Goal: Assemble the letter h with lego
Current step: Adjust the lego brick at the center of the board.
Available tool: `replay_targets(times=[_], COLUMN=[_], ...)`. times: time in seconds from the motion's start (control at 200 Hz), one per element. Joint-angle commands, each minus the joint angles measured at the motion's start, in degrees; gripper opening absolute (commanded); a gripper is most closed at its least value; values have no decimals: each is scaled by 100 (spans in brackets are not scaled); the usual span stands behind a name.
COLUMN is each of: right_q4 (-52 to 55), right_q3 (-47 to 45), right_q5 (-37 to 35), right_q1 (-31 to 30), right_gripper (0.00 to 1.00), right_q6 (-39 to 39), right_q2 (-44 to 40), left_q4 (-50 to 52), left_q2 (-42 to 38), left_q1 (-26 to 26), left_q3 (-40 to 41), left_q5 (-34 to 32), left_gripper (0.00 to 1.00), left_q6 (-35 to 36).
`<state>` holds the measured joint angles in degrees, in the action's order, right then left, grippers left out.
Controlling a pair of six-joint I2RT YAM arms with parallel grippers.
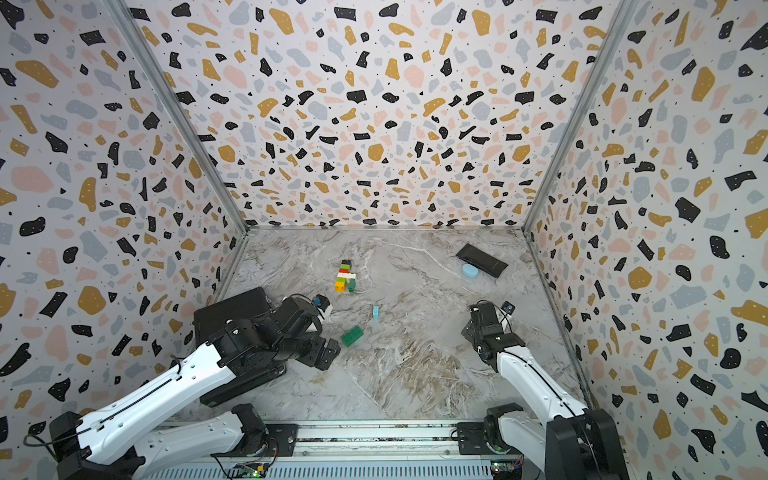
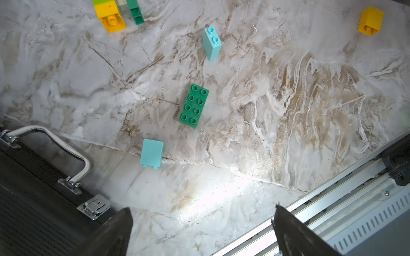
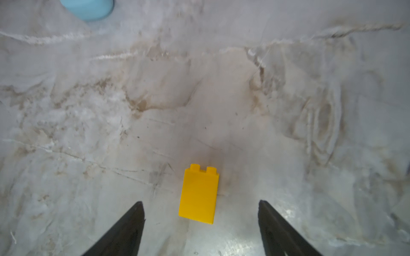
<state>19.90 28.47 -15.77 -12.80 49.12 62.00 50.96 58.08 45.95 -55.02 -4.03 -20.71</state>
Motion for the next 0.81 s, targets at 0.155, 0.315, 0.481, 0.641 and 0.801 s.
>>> replay_targets(times=[0.155,0.315,0.481,0.641,0.801], right_q4=[224,389,428,230,130], right_q3=[259,402,634,599,608], right_q5=[386,-18,-54,37,91], right_q1=[49,64,84,119,152], right_gripper=[72,66,65,62,53], right_q6=[10,-187,-610,-600,-637], right_q2=[609,908,1319,1447,1530], left_q4=[-228,-251,-245,-253,-253], left_q2=[-169,-243,-210,-157,-97], left_q1=[-30,-32,-32,-32,-34], left_q3=[-29,27,35,37,44], left_q5=[234,297,341,368,376], left_gripper=[99,99,99,99,99], left_q6=[225,242,243,254,261])
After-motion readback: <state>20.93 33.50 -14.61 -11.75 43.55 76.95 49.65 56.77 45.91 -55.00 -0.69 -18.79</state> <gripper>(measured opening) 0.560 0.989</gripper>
